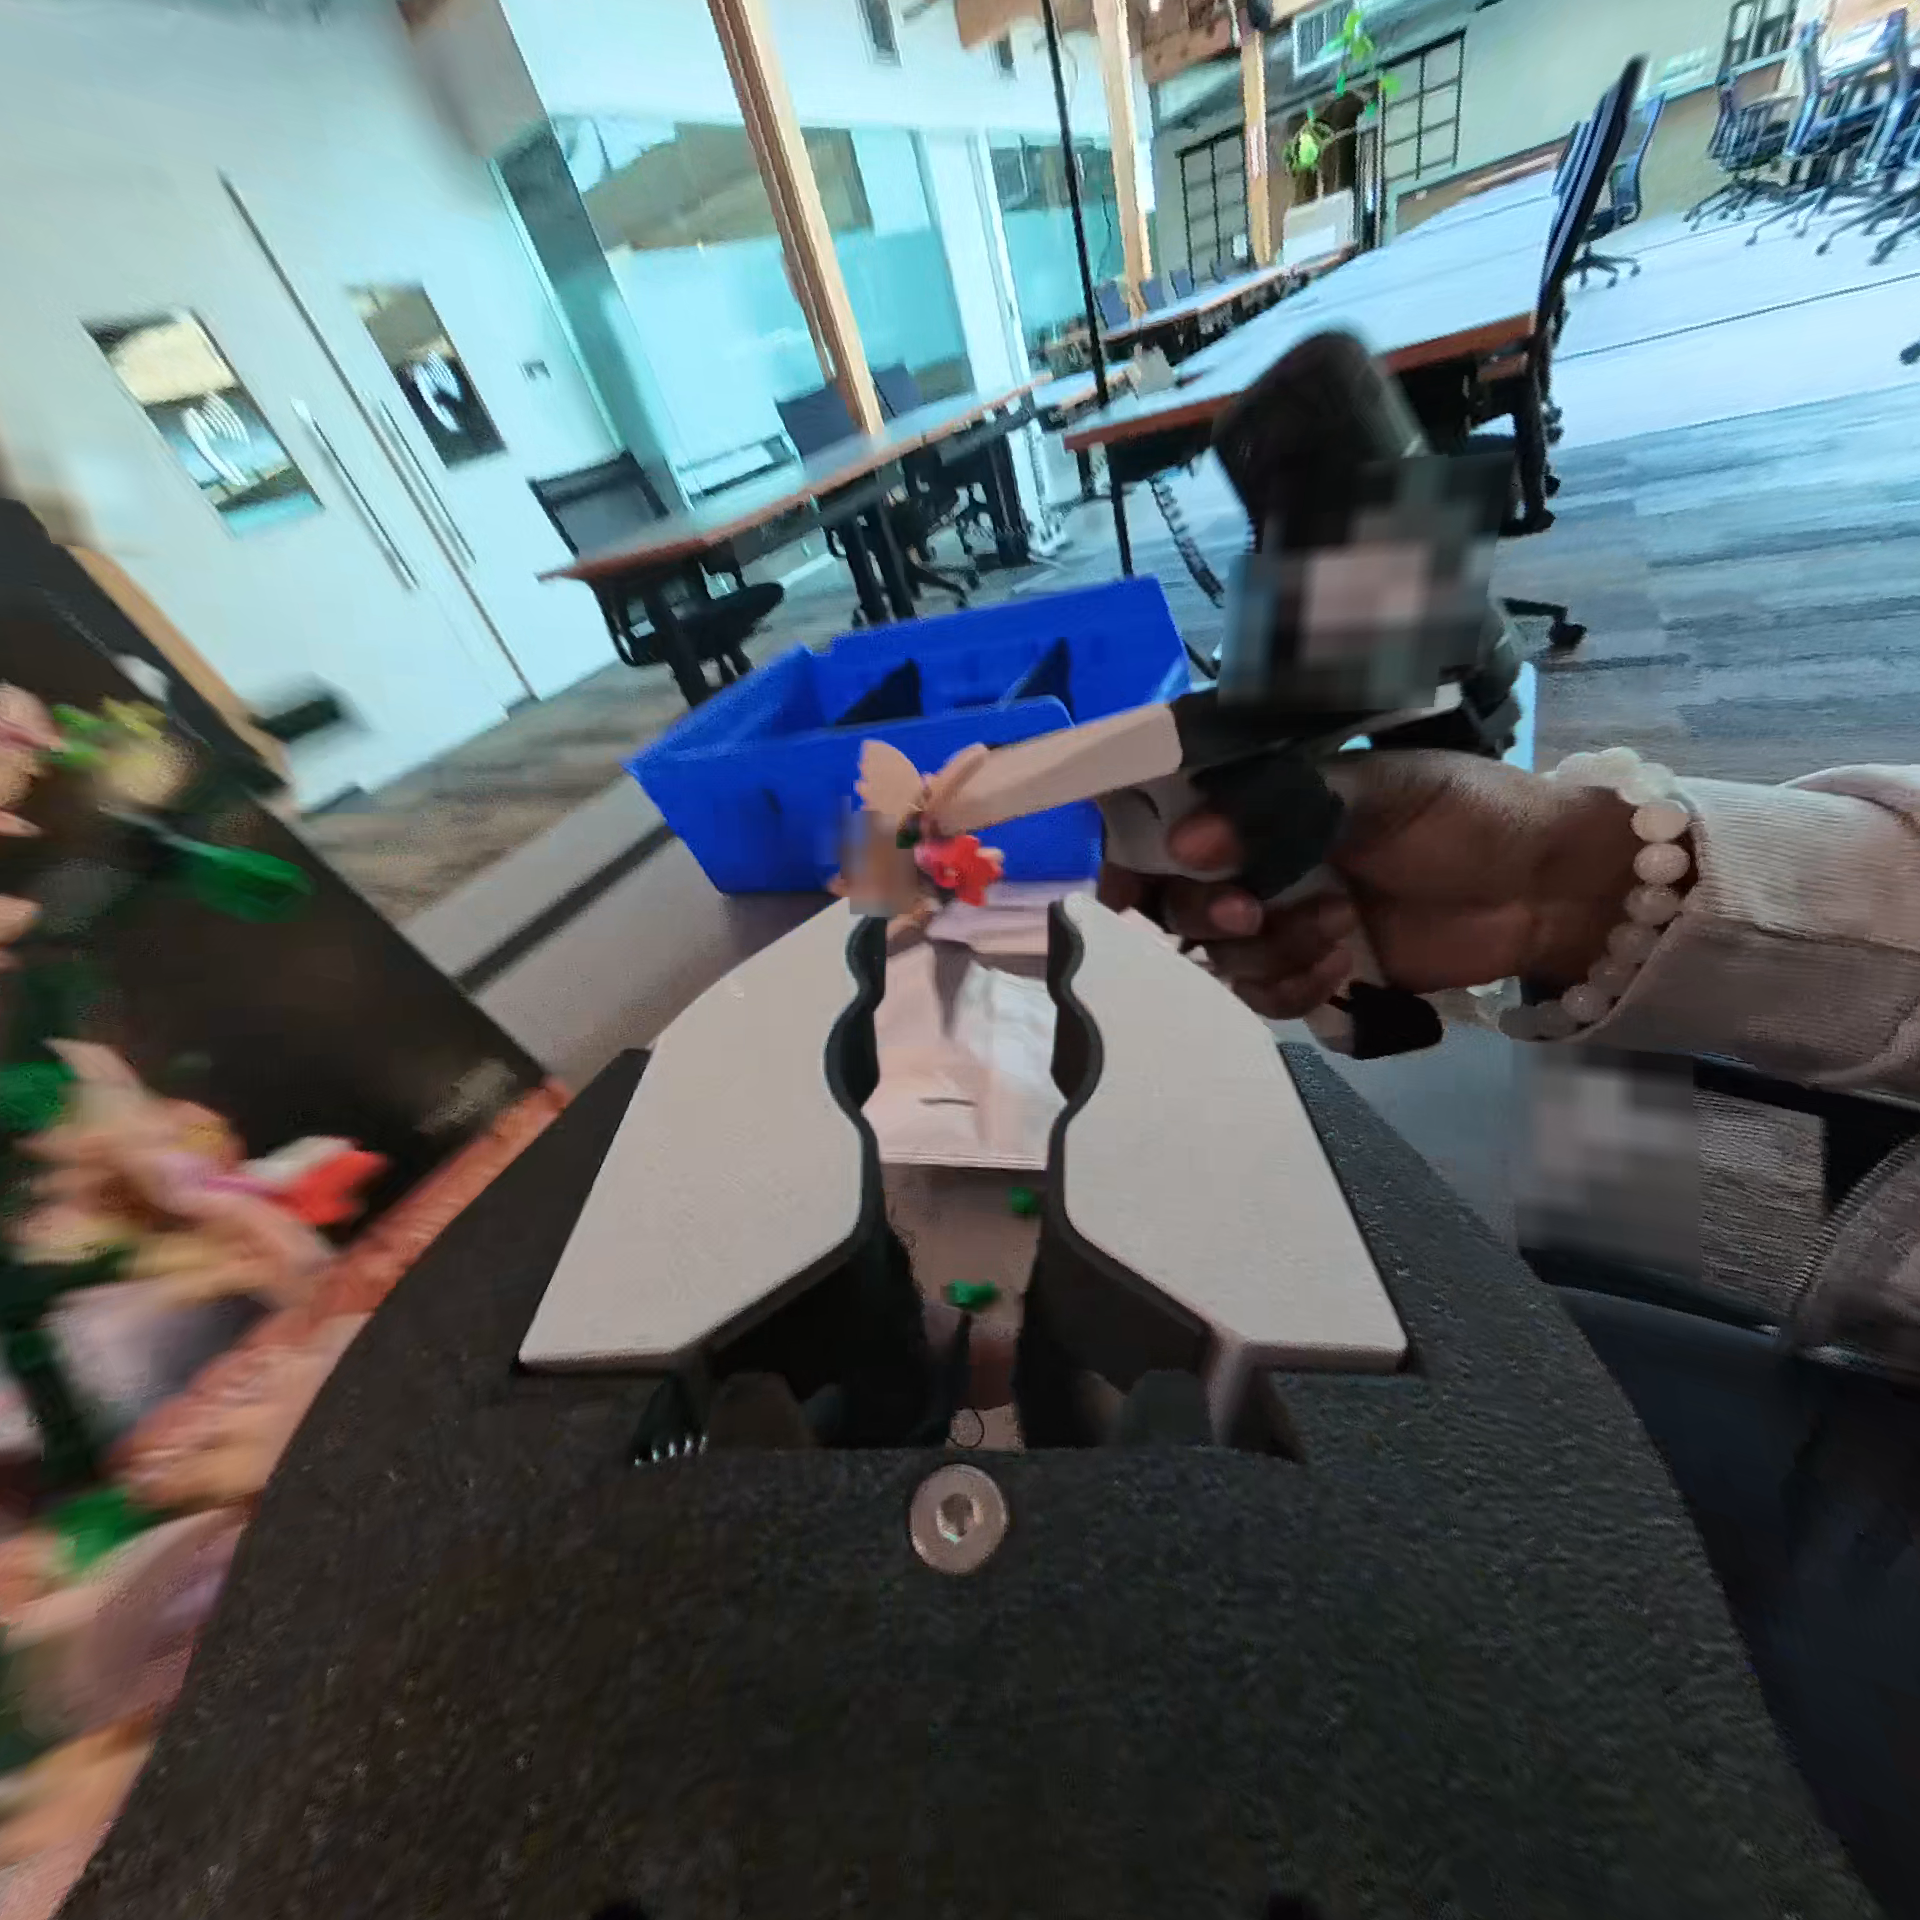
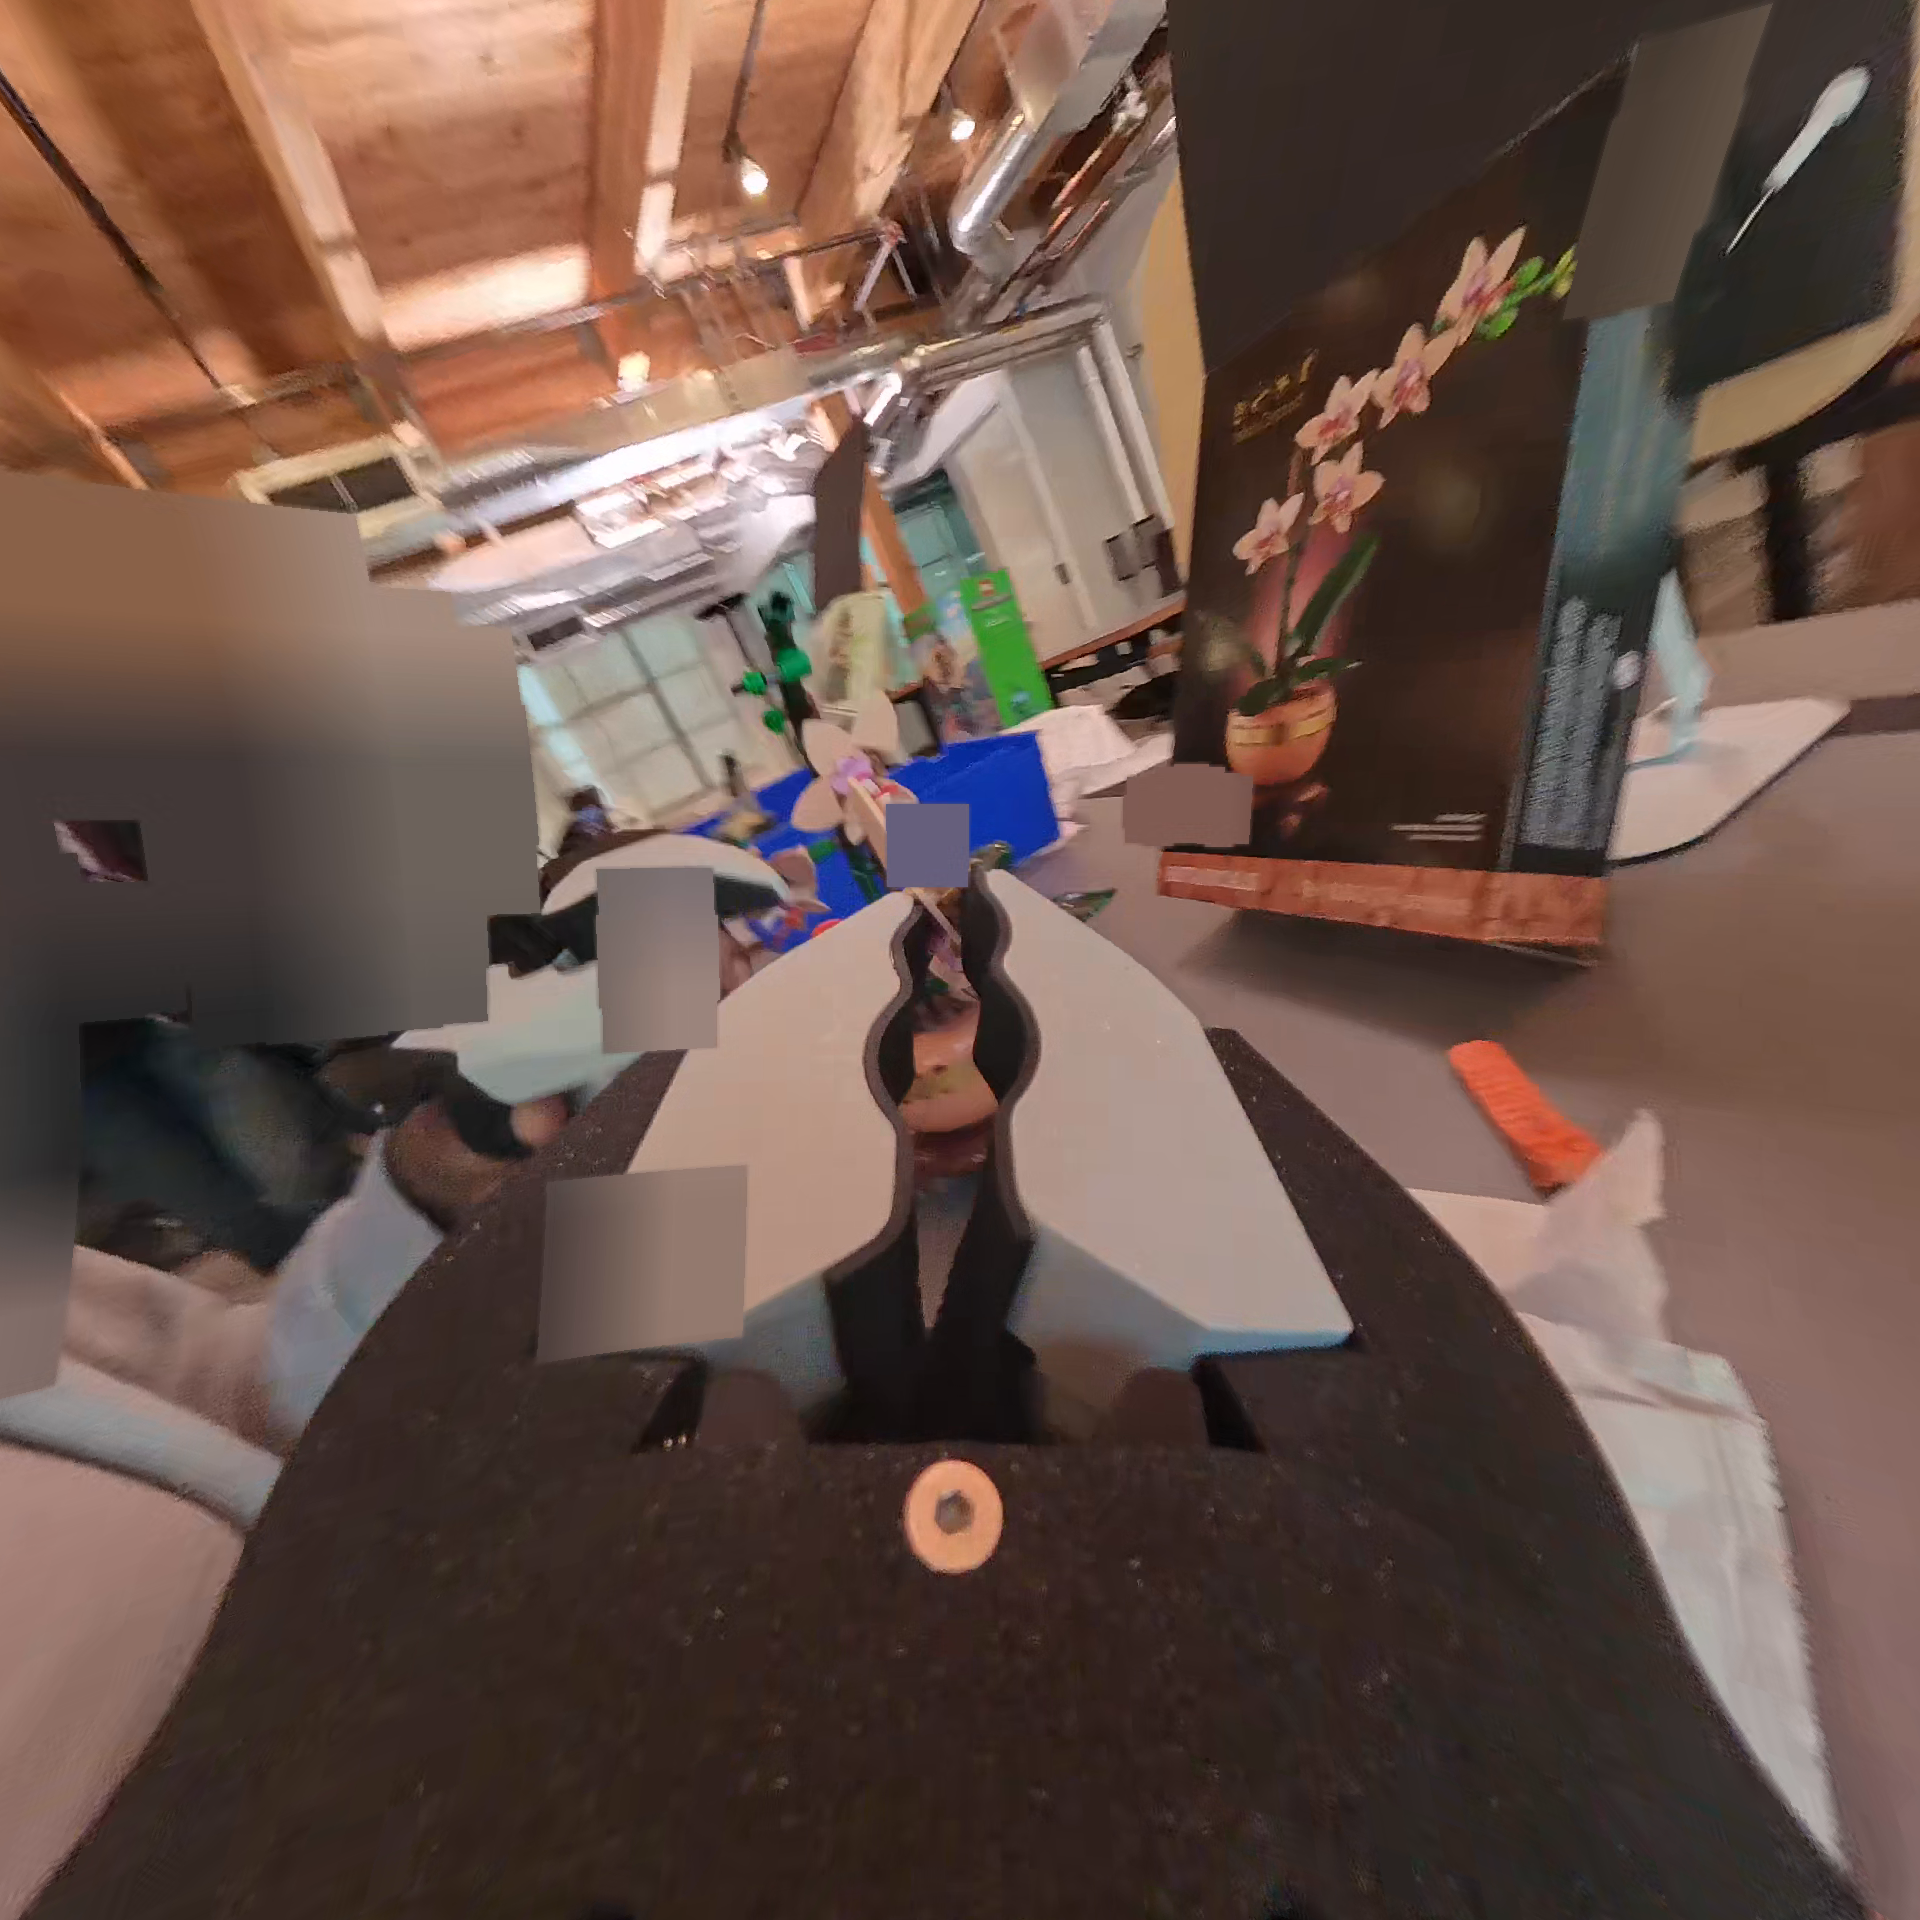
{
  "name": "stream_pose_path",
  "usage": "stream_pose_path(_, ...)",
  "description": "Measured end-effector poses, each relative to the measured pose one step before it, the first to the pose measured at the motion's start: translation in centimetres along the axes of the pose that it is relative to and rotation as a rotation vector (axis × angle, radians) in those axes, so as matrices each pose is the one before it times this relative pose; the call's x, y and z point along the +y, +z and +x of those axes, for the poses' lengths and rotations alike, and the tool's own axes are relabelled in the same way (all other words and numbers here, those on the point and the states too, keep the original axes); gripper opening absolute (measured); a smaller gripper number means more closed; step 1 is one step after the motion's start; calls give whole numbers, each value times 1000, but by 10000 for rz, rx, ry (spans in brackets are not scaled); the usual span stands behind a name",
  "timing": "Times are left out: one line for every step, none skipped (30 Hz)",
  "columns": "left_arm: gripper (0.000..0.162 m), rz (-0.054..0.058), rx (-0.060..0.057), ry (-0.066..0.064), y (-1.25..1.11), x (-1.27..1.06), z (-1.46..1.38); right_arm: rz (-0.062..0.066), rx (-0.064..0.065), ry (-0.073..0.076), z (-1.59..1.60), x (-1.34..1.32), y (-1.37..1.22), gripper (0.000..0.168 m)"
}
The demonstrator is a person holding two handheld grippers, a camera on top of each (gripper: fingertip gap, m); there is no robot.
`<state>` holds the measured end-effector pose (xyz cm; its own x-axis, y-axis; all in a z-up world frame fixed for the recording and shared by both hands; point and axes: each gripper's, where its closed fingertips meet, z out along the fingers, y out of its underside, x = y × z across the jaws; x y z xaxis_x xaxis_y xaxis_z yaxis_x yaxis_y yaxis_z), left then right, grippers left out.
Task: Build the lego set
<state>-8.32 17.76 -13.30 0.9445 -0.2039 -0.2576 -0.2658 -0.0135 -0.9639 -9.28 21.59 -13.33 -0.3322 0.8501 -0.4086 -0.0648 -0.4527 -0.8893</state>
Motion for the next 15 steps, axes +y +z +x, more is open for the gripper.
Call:
stream_pose_path(28,-178,259,-305,932,1088,919,-64,328,-676,23,387,-228,5)
stream_pose_path(29,-103,162,-327,776,793,560,-80,292,-644,-4,359,-230,5)
stream_pose_path(29,-22,-61,-286,581,533,44,-57,176,-501,-97,300,-214,5)
stream_pose_path(29,11,-66,-165,380,346,-109,-89,117,-397,-102,283,-188,5)
stream_pose_path(29,39,-28,-116,230,178,-125,-139,158,-327,21,328,-187,5)
stream_pose_path(28,-12,32,-74,155,156,-85,-124,113,-297,-29,285,-154,5)
stream_pose_path(24,-106,130,38,101,224,42,-16,144,-234,18,145,-174,5)
stream_pose_path(16,-82,141,121,52,163,110,-44,78,-174,-8,168,-133,5)
stream_pose_path(14,1,135,131,12,86,178,-59,-70,-114,-163,175,-66,5)
stream_pose_path(14,16,-6,62,-10,125,13,-34,-10,-10,-31,97,-35,5)
stream_pose_path(14,34,24,30,-35,152,42,-71,-23,-81,-31,133,-13,5)
stream_pose_path(14,23,55,-13,-56,204,21,-119,-8,-147,-29,194,-5,5)
stream_pose_path(13,9,78,-100,-59,250,-11,-108,0,-139,-36,249,11,5)
stream_pose_path(13,-8,117,-182,-68,271,10,-84,32,-128,-27,269,50,5)
stream_pose_path(13,-54,95,-158,-88,301,-16,-87,43,-147,-33,294,94,5)
